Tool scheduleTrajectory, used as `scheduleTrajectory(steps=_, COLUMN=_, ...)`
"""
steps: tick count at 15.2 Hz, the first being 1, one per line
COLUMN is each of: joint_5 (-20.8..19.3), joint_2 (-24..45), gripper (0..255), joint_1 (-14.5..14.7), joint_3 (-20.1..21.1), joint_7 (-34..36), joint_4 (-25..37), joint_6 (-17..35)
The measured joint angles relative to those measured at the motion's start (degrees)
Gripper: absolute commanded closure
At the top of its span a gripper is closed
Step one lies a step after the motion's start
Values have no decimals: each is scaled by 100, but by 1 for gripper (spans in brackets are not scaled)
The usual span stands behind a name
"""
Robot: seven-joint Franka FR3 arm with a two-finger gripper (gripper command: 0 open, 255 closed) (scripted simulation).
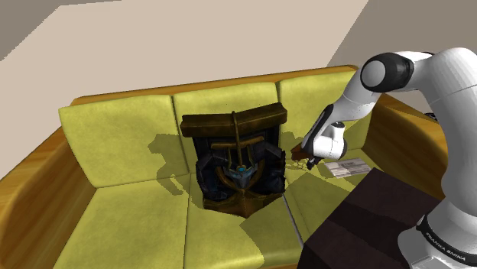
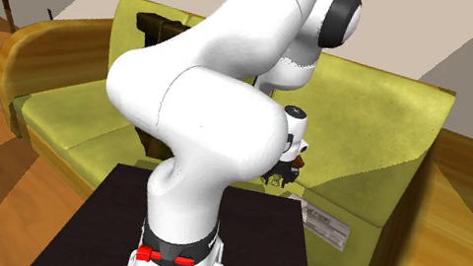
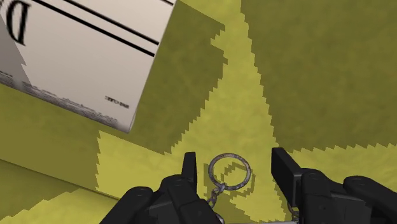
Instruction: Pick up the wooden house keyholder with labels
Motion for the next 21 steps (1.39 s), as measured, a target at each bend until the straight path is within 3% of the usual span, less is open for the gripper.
scheduleTrajectory(steps=7, joint_5=14, joint_2=-90, gripper=255, joint_1=16, joint_3=-22, joint_7=12, joint_4=-65, joint_6=-22)
scheduleTrajectory(steps=21, joint_5=130, joint_2=-1253, gripper=255, joint_1=342, joint_3=-355, joint_7=143, joint_4=-758, joint_6=-557)
